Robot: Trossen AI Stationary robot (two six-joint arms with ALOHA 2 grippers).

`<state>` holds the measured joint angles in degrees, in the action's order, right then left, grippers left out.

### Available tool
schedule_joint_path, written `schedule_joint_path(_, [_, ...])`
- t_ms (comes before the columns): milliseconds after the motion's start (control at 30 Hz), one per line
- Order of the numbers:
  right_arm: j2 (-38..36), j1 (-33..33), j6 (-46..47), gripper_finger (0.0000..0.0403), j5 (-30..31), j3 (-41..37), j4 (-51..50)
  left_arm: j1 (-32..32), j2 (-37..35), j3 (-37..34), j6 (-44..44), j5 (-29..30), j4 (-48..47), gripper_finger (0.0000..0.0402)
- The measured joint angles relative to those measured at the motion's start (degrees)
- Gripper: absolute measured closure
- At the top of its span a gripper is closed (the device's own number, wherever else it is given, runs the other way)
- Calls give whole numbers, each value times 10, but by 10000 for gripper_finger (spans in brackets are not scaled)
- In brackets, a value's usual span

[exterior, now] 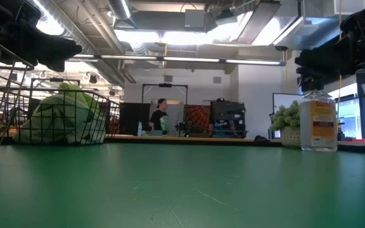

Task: Sort microfiber towel by color & place in baskets
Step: Return to Home Position

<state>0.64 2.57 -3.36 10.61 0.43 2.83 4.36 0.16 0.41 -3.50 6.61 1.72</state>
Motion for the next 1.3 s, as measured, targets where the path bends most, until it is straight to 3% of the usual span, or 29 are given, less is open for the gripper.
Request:
schedule_joint_path(333, [0,0,-21,260,35,0,3,0,0,0,0,1,0,303])
schedule_joint_path(1300, [0,0,-10,260,23,0,1,0,0,0,-22,2,0,303])
